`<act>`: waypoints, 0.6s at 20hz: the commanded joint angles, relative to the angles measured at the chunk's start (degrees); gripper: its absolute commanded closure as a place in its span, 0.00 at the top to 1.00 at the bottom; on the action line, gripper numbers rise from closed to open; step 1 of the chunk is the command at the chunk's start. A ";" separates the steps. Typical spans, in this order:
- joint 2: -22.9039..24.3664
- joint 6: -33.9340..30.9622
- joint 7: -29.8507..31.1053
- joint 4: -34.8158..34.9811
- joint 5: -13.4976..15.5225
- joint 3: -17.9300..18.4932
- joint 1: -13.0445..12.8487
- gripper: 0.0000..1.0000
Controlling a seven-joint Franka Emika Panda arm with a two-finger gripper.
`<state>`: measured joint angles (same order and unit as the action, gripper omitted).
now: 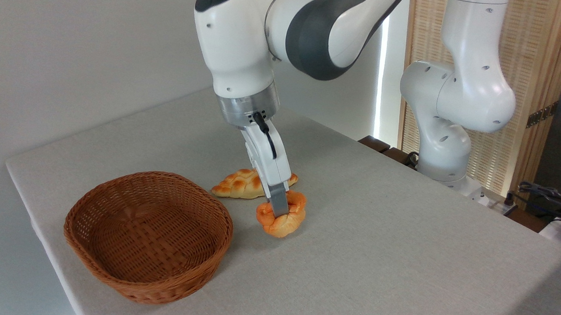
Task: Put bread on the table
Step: 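Lift the roll out of the basket and carry it beside the pastry, then lower the roll onto the table and open the gripper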
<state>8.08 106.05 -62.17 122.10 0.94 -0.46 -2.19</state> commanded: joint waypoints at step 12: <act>0.62 1.00 1.08 -3.43 3.79 0.37 -0.62 1.00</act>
<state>8.16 107.12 -62.16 122.94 1.72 -0.45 -2.63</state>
